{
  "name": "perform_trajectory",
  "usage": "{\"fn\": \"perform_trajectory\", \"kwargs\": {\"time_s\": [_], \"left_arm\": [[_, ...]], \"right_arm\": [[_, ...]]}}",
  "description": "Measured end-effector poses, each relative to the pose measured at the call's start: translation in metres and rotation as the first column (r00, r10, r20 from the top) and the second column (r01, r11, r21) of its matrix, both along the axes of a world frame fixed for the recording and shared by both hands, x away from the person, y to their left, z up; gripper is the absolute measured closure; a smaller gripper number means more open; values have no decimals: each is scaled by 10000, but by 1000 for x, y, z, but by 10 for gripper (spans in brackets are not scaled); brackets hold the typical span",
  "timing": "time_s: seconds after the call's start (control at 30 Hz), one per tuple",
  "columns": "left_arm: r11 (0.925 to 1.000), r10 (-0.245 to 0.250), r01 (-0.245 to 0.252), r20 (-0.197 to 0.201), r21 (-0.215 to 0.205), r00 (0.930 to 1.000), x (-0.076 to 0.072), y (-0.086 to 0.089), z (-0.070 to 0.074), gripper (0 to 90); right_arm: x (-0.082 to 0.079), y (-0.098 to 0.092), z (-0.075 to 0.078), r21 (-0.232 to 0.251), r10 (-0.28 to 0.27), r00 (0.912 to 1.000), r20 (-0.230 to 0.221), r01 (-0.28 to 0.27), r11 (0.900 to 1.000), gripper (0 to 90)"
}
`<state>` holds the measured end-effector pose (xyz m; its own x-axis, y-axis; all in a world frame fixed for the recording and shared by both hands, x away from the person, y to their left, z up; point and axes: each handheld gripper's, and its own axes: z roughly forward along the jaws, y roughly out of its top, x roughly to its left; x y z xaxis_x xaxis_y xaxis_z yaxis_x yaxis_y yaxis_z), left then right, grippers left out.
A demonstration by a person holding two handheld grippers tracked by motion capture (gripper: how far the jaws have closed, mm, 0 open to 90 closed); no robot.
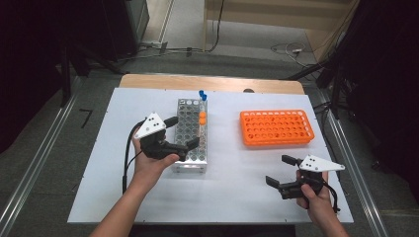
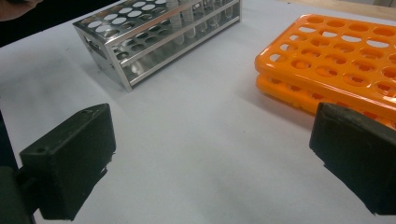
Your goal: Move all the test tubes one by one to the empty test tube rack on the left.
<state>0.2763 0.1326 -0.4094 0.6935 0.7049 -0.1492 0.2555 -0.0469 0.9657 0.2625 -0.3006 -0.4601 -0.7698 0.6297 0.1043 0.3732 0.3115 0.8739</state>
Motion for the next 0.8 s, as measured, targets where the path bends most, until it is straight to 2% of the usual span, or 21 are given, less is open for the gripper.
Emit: {"fn": "perform_trajectory", "kwargs": {"time_s": [0.1, 0.4, 0.67, 0.8], "left_arm": [[9999, 36, -35, -24, 137, 10000, -8, 7, -3, 0], [9998, 194, -193, -178, 69, 9997, -27, 26, -15, 0], [9987, 503, -499, -403, 114, 9979, -43, 46, -31, 0], [9991, 420, -418, -448, 48, 9981, -50, 58, -33, 0]], "right_arm": [[0, 0, 0, -14, -26, 10000, -2, 26, 10000, 0], [1, -2, -1, -36, -124, 9999, -21, 124, 9999, 0], [2, -5, -2, -34, -216, 9998, -15, 216, 9998, 0], [3, -7, -2, -26, -279, 9996, -7, 279, 9996, 0]]}}
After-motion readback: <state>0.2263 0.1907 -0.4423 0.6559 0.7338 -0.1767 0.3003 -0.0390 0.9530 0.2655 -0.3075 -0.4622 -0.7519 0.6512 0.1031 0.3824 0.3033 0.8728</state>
